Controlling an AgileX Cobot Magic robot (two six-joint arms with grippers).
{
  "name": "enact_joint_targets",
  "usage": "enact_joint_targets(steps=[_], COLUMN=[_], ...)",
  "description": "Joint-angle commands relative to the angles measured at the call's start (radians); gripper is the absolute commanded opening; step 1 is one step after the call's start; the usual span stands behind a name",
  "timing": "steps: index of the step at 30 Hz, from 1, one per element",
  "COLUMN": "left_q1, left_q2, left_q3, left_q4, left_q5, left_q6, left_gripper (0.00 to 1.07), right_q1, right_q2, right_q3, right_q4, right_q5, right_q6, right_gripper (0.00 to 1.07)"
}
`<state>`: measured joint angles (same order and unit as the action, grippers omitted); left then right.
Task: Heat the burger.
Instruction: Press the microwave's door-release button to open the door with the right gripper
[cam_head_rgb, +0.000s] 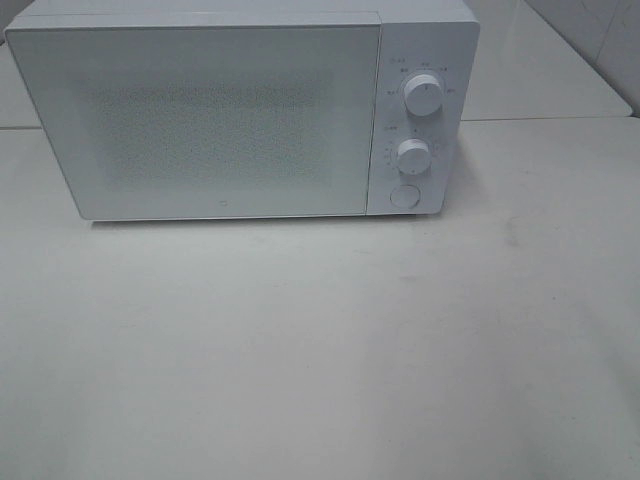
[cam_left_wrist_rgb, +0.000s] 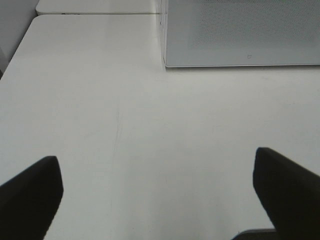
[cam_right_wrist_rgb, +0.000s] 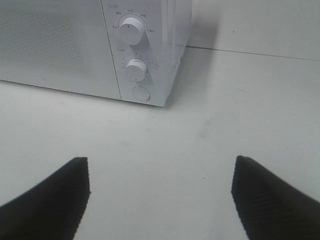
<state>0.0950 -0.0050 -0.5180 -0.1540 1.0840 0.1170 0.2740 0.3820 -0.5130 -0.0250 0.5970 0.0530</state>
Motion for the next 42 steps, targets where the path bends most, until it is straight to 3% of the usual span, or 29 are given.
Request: enact_joint_targets(steps=[1,23,31,32,42], left_q1=[0.003,0.003,0.003,0.003,0.003], left_q2=[-0.016,-0.016,-0.016,-0.016,-0.016], left_q3=[0.001,0.001,0.001,0.001,0.001], left_q4=[-0.002,-0.002,-0.002,-0.002,-0.002], left_q5=[-0.011,-0.011,-0.011,-0.011,-0.011], left_q6=[-0.007,-0.007,-0.007,-0.007,-0.007], left_gripper=[0.98,0.98,0.98,0.98,0.98], right_q1=[-0.005,-0.005,-0.003,-0.003,0.029], right_q2=[0.048,0.572,0.725,0.767,0.956], right_q3=[-0.006,-0.006,0.071,0.093,0.139], right_q4=[-0.010,-0.008,-0.005,0.019,0.174], right_q5=[-0.063,-0.577,-0.952,-1.046,-1.322], right_q6=[0.006,0.014,0.012,0.002,-0.122], right_gripper=[0.76,0.76,0.76,0.76,0.76])
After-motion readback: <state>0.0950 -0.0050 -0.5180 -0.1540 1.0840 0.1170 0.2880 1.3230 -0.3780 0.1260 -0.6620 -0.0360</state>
